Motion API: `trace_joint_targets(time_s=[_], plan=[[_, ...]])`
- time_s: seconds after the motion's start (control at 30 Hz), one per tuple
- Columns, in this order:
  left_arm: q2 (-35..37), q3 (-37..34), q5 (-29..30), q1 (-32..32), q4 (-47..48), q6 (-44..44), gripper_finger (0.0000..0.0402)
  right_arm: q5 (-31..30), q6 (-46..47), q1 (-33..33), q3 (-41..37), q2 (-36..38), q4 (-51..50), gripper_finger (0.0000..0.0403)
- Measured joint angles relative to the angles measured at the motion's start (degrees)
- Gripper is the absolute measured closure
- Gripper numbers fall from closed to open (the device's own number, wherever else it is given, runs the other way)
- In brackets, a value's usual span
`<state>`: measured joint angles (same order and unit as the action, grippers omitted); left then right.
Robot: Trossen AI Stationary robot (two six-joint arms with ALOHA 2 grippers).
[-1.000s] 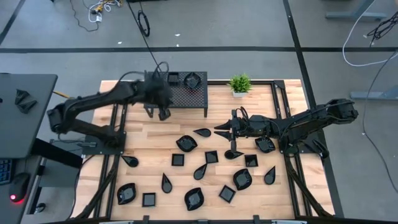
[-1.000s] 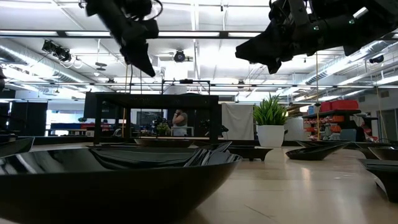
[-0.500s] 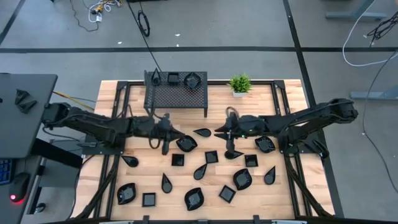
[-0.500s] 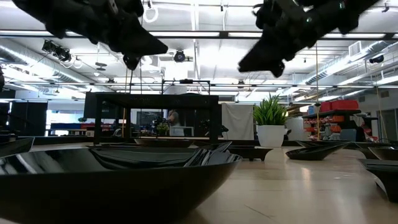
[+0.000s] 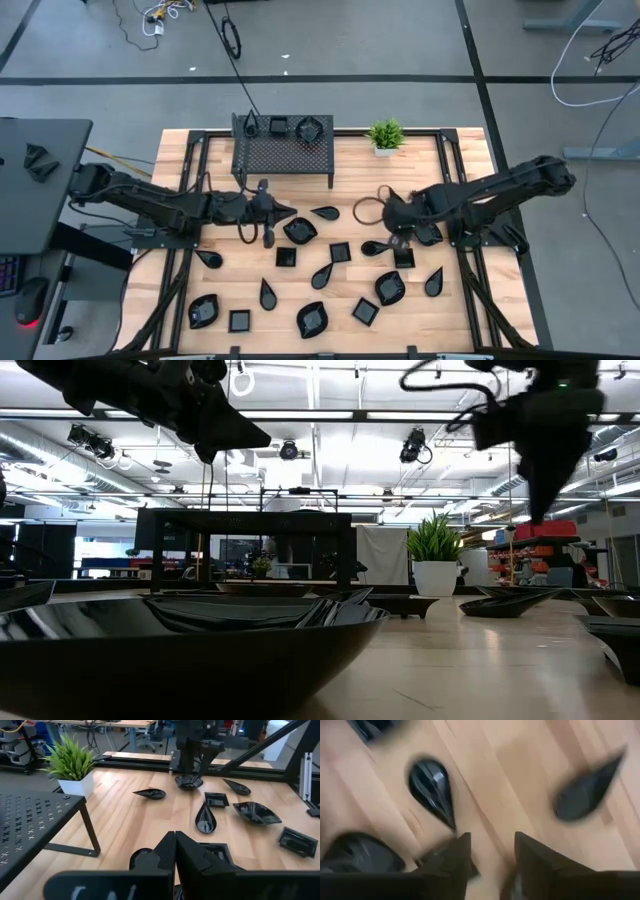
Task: Pick & Place Mini shaped plates
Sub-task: Stack the black drop-shaped plate on top of the drop-shaped plate on the shelf
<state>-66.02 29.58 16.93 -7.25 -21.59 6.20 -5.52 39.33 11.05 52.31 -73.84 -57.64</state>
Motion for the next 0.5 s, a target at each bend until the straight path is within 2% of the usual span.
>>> trace_joint_targets(time_s=[0.2,0.4,0.5], plan=[[0.0,0.0,0.0,0.0,0.1,0.0,0.0388,-1.7,3.9,3.5,-5.4,0.8,0.0,0.0203],[0.0,0.0,0.0,0.0,0.5,0.0,0.0388,-1.9,4.6,0.8,-11.7,4.3,6.1,0.0178],[0.0,0.0,0.0,0.0,0.5,0.2,0.0388,-2.0,1.8,-1.4,-13.1,6.8,8.3,0.0170]])
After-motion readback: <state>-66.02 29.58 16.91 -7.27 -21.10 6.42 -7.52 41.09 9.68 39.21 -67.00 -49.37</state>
